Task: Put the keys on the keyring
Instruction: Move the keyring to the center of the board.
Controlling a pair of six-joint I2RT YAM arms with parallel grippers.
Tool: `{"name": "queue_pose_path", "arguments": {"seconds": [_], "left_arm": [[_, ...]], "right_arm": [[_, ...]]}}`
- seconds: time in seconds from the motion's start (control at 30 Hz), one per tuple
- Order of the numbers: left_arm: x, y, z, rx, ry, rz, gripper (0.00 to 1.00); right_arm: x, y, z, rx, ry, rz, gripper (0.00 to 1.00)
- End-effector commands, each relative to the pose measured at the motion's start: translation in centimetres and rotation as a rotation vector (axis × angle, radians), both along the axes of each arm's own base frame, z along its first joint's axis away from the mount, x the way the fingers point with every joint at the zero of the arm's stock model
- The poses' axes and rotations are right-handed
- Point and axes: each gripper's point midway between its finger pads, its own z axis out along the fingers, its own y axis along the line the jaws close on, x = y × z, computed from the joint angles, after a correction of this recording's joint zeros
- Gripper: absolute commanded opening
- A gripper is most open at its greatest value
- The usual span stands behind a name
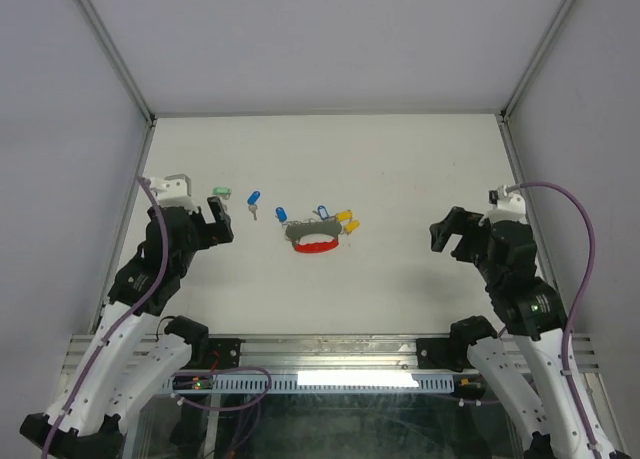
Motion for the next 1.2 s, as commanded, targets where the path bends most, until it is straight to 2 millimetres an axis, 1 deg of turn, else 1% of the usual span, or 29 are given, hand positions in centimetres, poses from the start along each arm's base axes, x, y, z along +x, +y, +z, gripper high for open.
{"name": "queue_pose_path", "arguments": {"seconds": [0.0, 0.17, 0.27, 0.4, 0.53, 0.7, 0.8, 0.9, 0.93, 0.97, 1.07, 1.17], "left_arm": [[1.2, -1.1, 1.0, -0.024, 0.013, -0.001, 0.98], [2.3, -2.1, 0.1, -0.023, 0.069, -0.005, 0.99], [2.8, -2.6, -0.1, -0.027, 0.085, -0.007, 0.99], [3.7, -3.9, -0.4, -0.042, 0.106, -0.041, 0.99], [5.3, -6.3, -1.3, -0.063, 0.153, -0.113, 0.98], [7.7, -10.2, -3.1, -0.082, 0.189, -0.204, 0.99], [8.5, -13.1, -5.0, -0.062, 0.234, -0.256, 0.97], [8.6, -16.0, -7.6, -0.022, 0.290, -0.295, 0.95], [8.5, -16.8, -8.1, -0.015, 0.301, -0.303, 0.94], [8.5, -17.5, -9.5, 0.002, 0.334, -0.306, 0.93], [8.3, -18.9, -12.1, 0.038, 0.380, -0.296, 0.92], [8.4, -19.1, -14.3, 0.082, 0.413, -0.263, 0.92]], "right_arm": [[1.1, 0.4, 0.6, 0.045, 0.010, -0.017, 0.97], [1.6, 0.2, -0.7, 0.043, 0.088, -0.046, 0.99], [1.8, 0.0, -1.2, 0.050, 0.119, -0.073, 0.99], [2.0, -0.1, -1.8, 0.057, 0.156, -0.096, 0.99], [2.1, 0.3, -2.1, 0.065, 0.183, -0.079, 0.99], [1.9, 1.8, -2.7, 0.088, 0.220, 0.010, 0.99], [1.7, 2.6, -2.8, 0.110, 0.229, 0.055, 0.98], [1.6, 3.5, -2.8, 0.133, 0.233, 0.099, 0.97], [1.6, 3.8, -3.0, 0.140, 0.236, 0.112, 0.97], [1.6, 4.0, -3.1, 0.145, 0.240, 0.125, 0.97], [1.6, 4.5, -3.3, 0.154, 0.242, 0.158, 0.96], [1.5, 5.1, -3.2, 0.164, 0.236, 0.194, 0.96]]}}
